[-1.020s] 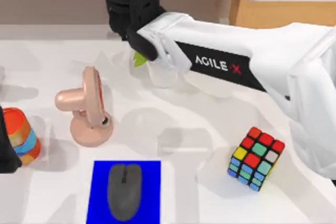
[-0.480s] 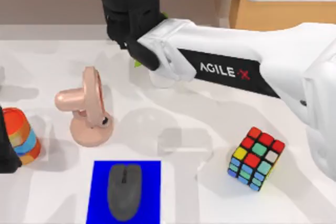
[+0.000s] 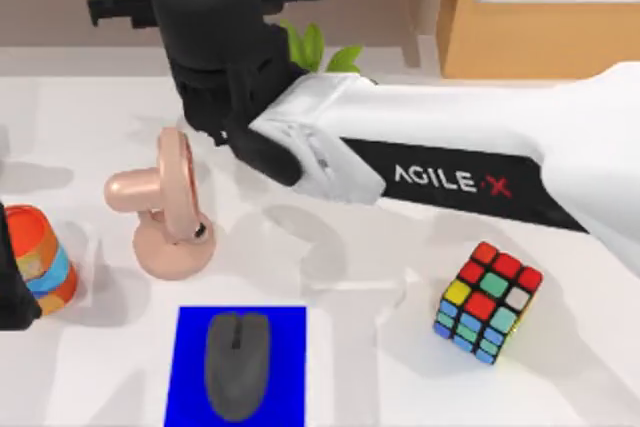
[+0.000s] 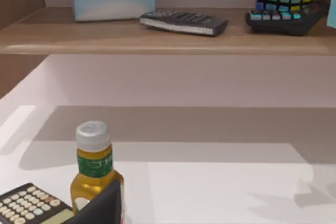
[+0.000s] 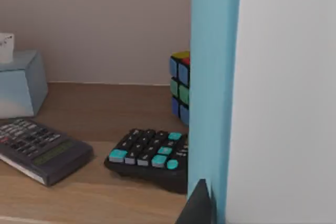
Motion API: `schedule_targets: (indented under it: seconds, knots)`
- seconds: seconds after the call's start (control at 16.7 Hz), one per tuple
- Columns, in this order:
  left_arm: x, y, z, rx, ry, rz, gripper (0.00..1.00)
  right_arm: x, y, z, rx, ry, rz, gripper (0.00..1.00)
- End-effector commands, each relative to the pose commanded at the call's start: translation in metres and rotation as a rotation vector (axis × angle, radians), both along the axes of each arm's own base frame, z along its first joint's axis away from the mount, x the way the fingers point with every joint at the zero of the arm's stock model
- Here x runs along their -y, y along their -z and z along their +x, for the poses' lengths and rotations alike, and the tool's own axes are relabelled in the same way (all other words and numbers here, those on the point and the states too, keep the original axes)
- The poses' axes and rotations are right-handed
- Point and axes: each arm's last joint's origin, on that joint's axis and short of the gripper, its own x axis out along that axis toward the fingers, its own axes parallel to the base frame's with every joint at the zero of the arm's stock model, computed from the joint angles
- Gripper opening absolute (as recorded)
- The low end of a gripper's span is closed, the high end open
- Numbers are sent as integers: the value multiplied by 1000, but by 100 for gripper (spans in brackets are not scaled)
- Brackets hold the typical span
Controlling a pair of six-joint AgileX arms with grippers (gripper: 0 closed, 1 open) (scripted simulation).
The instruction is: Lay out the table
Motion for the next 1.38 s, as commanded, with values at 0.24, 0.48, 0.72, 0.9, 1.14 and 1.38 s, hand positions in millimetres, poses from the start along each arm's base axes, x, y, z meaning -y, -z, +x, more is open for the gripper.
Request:
schedule_targets:
  seconds: [0.24, 0.48, 0.72, 0.9, 1.14, 1.38]
  knots:
    - [0, 0, 0, 0, 0, 0, 100, 25, -32, -38, -24, -134, 130, 0]
    - [0, 0, 0, 0, 0, 0, 100, 101, -94, -44, 34, -163, 372, 0]
    - [0, 0, 0, 0, 0, 0, 100, 208, -135, -40, 136, -103, 593, 0]
    - [0, 0, 0, 0, 0, 0, 100, 290, -134, -36, 183, 2, 693, 0]
    - [0, 0, 0, 0, 0, 0, 100, 392, -96, -32, 159, 217, 786, 0]
    - [0, 0, 0, 0, 0, 0, 100, 481, -40, -41, 72, 448, 922, 0]
